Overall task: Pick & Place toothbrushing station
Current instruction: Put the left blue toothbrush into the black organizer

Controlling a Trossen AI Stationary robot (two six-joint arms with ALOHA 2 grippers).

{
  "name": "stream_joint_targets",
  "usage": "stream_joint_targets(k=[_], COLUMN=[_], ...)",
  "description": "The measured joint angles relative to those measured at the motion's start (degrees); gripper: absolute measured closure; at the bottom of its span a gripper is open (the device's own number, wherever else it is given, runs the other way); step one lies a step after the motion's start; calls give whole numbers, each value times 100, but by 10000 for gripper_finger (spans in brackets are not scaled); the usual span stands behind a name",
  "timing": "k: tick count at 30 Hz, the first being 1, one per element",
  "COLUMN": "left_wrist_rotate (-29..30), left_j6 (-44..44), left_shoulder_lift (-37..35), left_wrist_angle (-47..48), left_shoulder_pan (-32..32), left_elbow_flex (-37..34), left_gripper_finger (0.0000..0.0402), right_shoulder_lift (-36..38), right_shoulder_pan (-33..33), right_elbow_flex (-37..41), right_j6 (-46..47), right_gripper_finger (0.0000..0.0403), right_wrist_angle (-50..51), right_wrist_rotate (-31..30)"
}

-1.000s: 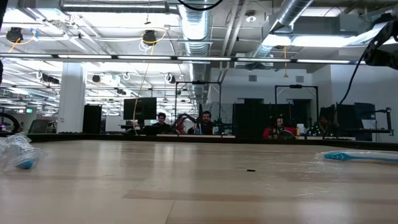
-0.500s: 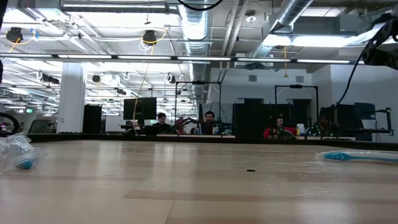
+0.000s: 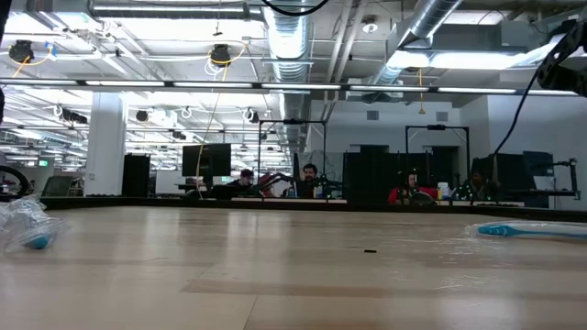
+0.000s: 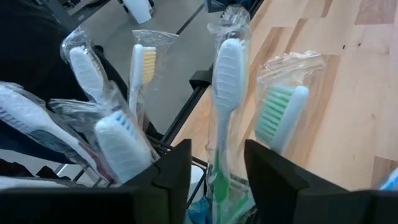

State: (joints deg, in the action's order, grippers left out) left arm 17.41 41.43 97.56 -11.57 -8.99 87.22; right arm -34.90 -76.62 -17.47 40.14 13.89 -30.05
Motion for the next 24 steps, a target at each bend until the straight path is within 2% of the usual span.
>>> stream_joint_targets(k=[6,10,14,20,24], left_wrist_rotate=[-2,-4,-8,-20,-20], left_j6=[0,0,0,0,0], left_shoulder_lift=[0,0,0,0,0], left_wrist_angle=[0,0,0,0,0], left_shoulder_pan=[0,0,0,0,0], left_elbow_flex=[0,0,0,0,0], left_gripper_finger=[286,286,286,286,286], right_shoulder_lift=[-30,-30,-30,-23,-21], right_shoulder_pan=[-37,-90,-159,-323,-361], right_elbow_flex=[0,0,0,-2,-4], right_j6=[42,41,-220,-1520,-1523], right_gripper_finger=[219,203,202,216,231], right_wrist_angle=[-120,-124,-260,-928,-1178], right_wrist_rotate=[1,1,7,13,7])
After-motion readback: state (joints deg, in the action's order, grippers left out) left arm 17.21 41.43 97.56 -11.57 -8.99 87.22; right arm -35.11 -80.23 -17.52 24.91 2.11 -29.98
